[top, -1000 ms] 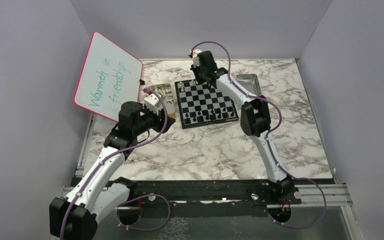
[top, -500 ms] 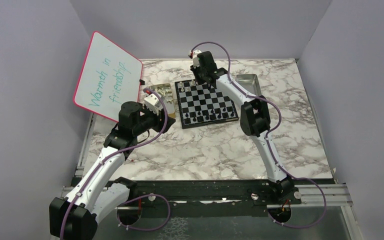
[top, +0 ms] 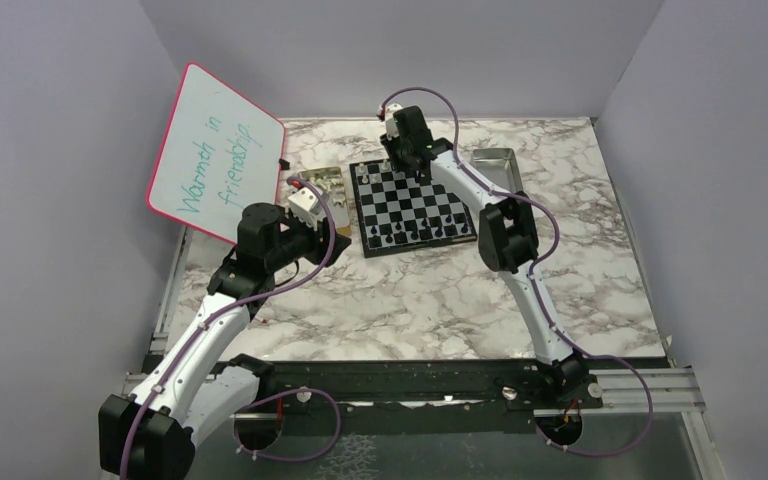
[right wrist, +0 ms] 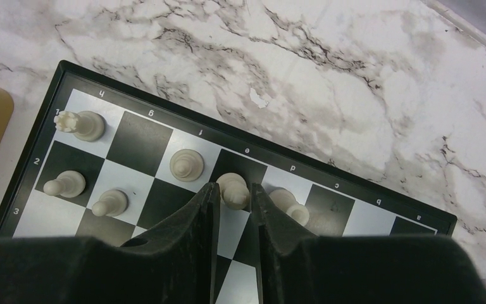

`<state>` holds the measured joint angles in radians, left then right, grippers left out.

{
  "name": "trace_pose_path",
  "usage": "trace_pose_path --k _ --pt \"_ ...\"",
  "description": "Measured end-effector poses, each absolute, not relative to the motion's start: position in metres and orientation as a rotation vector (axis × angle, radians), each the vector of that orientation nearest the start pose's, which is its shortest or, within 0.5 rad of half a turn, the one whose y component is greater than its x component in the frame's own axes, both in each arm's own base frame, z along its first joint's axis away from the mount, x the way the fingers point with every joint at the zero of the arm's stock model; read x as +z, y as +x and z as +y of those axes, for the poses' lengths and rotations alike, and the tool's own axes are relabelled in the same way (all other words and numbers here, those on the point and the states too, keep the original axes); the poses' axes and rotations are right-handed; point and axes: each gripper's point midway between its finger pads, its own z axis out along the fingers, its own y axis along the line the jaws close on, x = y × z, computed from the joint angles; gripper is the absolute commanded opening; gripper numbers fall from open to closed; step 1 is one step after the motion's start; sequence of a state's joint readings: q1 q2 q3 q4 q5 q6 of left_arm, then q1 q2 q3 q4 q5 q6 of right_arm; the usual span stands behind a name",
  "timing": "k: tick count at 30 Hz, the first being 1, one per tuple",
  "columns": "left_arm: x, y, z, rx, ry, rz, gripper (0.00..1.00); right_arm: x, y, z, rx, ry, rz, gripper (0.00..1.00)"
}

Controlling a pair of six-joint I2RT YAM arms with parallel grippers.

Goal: Set up the chess pieces on the board
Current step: Place the chess piece on the chessboard.

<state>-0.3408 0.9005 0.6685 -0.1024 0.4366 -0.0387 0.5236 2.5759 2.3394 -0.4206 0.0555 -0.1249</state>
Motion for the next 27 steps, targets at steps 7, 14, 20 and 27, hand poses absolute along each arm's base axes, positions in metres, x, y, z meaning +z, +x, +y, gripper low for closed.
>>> trace_pose_path --k 7,14,20,27 --pt "0.2065 0.2706 -0.1762 -0.669 0.586 1.84 0.54 0.0789 0.5889 0.3209 0.147 -0.685 2.102 0.25" --pt "0.206 0.2703 -0.1761 -0.669 0.587 1.842 0.54 0.0796 0.5895 0.3213 0.145 -0.69 2.096 0.24" --pt "0.2059 0.2703 -0.176 -0.669 0.587 1.842 0.54 0.0795 0.5896 0.3214 0.145 -0.69 2.095 0.24" --pt "0.2059 0.2703 -0.176 -0.669 0.587 1.842 0.55 0.0798 0.5896 0.3217 0.147 -0.688 2.095 0.24"
